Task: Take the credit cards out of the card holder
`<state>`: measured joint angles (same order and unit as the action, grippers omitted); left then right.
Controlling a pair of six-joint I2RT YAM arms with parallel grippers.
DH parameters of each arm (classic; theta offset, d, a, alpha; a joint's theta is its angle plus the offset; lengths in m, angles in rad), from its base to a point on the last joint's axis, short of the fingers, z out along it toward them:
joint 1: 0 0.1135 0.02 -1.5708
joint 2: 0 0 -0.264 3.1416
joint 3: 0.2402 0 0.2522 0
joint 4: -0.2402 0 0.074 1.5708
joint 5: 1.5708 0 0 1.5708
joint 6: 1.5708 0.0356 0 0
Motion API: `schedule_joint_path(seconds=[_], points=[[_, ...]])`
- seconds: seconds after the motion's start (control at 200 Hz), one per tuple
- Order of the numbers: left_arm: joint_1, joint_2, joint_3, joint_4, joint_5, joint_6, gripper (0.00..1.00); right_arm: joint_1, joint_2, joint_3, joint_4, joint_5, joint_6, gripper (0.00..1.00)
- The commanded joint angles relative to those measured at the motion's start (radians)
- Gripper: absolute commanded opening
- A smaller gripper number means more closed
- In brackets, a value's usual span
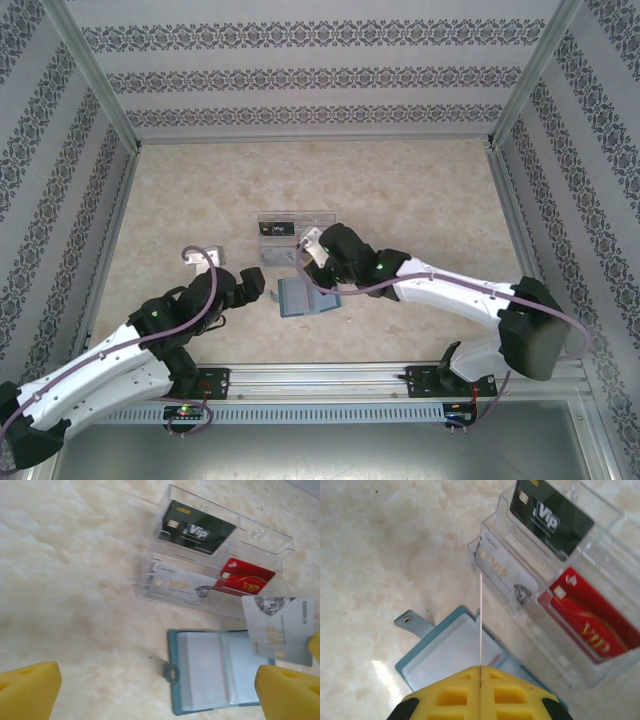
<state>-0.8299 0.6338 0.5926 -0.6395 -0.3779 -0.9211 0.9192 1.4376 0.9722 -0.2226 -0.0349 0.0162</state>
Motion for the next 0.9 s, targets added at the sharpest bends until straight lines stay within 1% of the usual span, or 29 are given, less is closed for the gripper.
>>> schedule_joint_path(seconds=[0.0, 0.075, 0.19, 0.3, 0.375, 0.679, 0.894], points=[[0.002, -0.063, -0.02, -0.102, -0.071, 0.005, 1.0, 0.01, 0.067, 0.115, -0.11, 0.042, -0.195, 0.0], [0.002, -0.104, -0.027, -0.108, -0.079, 0.015, 1.0, 0.013, 0.117, 0.163, -0.126, 0.082, -0.262, 0.0], [0.002, -0.152, -0.031, -0.137, -0.106, 0.013, 1.0, 0.032, 0.17, 0.214, -0.146, 0.1, -0.35, 0.0], [0.002, -0.181, -0.032, -0.155, -0.116, 0.018, 1.0, 0.066, 0.215, 0.244, -0.148, 0.146, -0.445, 0.0], [0.002, -0.192, -0.034, -0.162, -0.118, 0.018, 1.0, 0.072, 0.251, 0.279, -0.164, 0.168, -0.501, 0.0], [0.002, -0.204, -0.058, -0.17, -0.113, -0.005, 1.0, 0.078, 0.382, 0.391, -0.189, 0.251, -0.647, 0.0], [0.0, -0.214, -0.061, -0.175, -0.127, 0.001, 1.0, 0.078, 0.465, 0.447, -0.2, 0.253, -0.67, 0.0]])
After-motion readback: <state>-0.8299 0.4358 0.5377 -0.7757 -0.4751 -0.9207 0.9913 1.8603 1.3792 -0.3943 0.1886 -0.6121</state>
